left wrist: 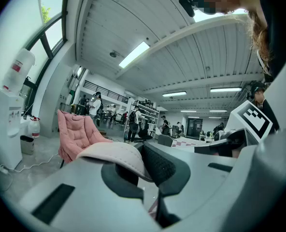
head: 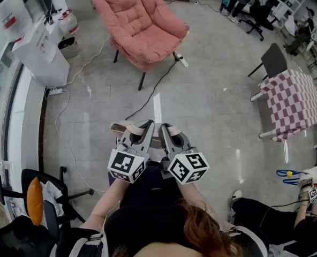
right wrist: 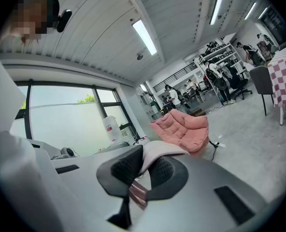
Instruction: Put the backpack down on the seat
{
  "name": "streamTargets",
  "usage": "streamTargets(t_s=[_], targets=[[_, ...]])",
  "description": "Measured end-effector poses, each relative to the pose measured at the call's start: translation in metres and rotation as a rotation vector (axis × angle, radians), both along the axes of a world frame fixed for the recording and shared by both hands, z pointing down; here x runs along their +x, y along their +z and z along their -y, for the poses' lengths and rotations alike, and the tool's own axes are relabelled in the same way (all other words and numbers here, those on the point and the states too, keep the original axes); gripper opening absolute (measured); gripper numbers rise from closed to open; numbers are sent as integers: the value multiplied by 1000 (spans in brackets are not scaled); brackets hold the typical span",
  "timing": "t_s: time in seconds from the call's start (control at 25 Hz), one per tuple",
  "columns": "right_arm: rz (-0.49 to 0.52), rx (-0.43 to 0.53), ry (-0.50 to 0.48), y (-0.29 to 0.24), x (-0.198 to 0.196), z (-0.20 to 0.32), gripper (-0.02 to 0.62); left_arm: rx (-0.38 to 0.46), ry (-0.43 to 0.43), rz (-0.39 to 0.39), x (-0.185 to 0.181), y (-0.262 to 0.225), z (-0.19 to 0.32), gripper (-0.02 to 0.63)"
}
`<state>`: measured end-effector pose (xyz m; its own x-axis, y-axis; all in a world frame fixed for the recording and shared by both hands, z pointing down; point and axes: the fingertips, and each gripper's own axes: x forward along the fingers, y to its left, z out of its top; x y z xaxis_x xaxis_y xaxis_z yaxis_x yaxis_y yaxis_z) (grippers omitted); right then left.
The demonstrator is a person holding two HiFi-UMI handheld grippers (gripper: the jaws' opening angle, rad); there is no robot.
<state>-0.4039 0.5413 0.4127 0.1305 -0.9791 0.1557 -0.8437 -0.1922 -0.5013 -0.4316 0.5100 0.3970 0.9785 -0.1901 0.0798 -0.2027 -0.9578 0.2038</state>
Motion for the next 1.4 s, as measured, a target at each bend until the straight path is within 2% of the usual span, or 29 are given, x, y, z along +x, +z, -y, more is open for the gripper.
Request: streamTargets(t_s=[0.32,0.52,0.88,1.4], targets=[[9,-13,-5,3,-3,-3,51,6,-6,9,-3,2,-4,18],[56,5,5,6,-6,-11,51,-8,-7,11,-7,7,-10,18],[58,1,8,12,-20,-12,51,-27,-10,18,-21,16,-11,18],[93,-17,22,20,4,14,51,-45,8,39,5,24,16,18]])
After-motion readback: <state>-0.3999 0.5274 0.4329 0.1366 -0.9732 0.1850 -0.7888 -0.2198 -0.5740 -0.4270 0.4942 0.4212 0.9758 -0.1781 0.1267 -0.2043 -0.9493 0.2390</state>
